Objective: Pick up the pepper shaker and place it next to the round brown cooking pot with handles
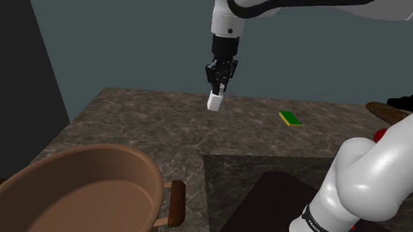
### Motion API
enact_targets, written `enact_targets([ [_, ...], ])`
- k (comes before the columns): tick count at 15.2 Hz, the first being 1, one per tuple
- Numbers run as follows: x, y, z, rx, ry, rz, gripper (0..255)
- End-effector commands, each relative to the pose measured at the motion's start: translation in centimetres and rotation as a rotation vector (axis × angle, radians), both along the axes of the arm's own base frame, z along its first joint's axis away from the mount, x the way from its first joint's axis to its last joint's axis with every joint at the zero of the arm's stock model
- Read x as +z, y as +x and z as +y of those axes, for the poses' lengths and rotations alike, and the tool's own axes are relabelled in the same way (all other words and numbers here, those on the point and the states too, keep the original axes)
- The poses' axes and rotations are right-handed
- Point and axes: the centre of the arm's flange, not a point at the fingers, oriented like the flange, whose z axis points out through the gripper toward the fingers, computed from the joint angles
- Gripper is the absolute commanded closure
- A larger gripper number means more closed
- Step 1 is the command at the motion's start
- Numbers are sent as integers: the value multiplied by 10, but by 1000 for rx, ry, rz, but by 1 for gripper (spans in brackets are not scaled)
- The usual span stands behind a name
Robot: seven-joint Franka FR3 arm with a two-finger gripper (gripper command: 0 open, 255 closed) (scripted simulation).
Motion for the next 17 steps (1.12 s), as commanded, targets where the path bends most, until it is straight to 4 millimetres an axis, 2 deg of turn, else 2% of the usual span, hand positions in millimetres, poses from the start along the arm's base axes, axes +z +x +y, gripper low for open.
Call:
enact_targets([
  [1,1,-12,25,-2,0,0,255],
  [17,1,-92,220,-2,0,0,255],
])
